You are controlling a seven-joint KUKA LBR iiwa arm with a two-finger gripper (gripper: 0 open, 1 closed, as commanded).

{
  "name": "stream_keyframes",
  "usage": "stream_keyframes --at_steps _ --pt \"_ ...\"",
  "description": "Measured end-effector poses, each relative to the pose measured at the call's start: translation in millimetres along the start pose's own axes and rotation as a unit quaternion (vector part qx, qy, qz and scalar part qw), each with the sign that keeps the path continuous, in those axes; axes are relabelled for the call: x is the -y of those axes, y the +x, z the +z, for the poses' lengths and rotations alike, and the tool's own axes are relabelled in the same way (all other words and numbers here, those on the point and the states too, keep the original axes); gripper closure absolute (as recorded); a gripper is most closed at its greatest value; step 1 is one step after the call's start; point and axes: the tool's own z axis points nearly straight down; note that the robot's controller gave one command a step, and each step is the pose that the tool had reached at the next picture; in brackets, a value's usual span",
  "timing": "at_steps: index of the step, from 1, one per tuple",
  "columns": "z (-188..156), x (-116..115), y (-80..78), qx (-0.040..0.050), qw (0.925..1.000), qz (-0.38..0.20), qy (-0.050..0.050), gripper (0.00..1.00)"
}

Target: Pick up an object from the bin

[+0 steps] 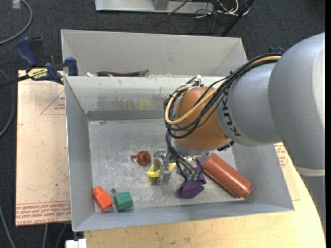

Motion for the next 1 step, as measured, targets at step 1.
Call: stream_keyframes --at_steps 1 --pt "-42.9 0.6 -1.3 -0.0046 1.0 -0.009 0.0 1.0"
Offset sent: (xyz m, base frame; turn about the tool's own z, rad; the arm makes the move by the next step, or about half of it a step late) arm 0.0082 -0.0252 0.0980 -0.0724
